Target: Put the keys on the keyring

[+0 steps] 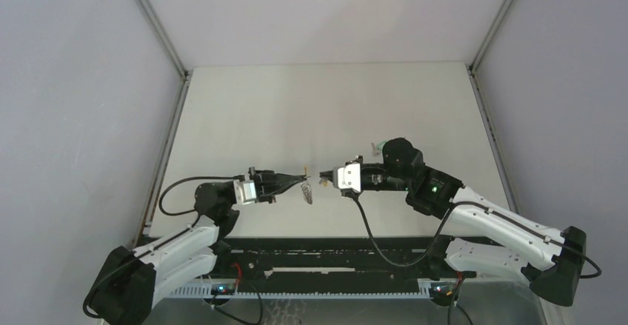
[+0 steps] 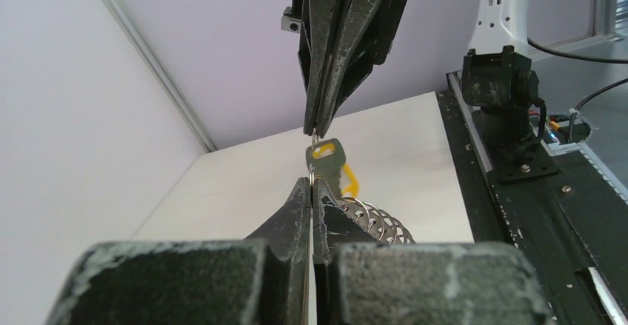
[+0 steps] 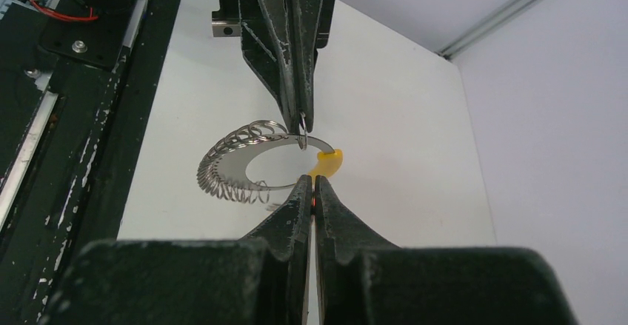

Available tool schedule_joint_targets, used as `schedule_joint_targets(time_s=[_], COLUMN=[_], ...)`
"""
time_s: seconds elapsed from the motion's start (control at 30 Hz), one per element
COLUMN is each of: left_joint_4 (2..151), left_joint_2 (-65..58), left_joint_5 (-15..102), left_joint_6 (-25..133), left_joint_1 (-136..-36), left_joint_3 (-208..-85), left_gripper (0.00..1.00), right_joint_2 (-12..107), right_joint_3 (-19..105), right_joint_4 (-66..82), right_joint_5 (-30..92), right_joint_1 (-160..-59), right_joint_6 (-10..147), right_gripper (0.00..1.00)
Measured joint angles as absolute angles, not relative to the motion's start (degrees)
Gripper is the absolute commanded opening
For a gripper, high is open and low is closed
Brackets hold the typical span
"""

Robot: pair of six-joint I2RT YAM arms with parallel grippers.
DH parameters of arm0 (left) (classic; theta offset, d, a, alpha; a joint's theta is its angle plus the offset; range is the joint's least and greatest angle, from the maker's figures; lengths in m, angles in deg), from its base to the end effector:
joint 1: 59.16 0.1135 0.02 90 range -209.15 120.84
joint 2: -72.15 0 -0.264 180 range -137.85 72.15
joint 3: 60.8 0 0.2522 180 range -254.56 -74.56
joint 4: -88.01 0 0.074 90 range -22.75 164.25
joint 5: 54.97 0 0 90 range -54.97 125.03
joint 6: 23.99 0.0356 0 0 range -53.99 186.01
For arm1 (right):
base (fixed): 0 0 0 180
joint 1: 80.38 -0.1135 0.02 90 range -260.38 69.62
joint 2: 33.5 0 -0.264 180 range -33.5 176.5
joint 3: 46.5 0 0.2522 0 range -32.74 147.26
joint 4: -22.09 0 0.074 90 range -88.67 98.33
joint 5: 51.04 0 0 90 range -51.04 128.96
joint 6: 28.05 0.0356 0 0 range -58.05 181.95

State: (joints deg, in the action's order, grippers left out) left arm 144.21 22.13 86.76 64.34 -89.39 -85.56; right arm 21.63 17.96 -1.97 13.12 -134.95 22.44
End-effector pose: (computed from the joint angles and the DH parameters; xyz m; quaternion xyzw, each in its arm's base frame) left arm 0.1249 -0.1051 0.2576 0.4772 0.3362 -0.4219 0.6937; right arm 0.1152 0.1887 0.3440 -0.6579 0.4261 0.2535 0.5668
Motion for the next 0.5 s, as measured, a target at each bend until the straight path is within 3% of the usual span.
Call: schedule_joint_targets(time_s=[0.5], left_joint_4=[147.2], left_joint_2=[19.7], left_joint_5=[88.2], left_joint_6=[60.1], left_joint_1=[-89.7], left_joint_3=[-86.8], left_gripper=[0.00], right_joint_2=[21.5], right_joint_3=[15.0], right_joint_4=[6.6], right_joint_5=[-2.7], right_joint_1=[-127.1], right_joint_6=[25.7], right_gripper=[0.00])
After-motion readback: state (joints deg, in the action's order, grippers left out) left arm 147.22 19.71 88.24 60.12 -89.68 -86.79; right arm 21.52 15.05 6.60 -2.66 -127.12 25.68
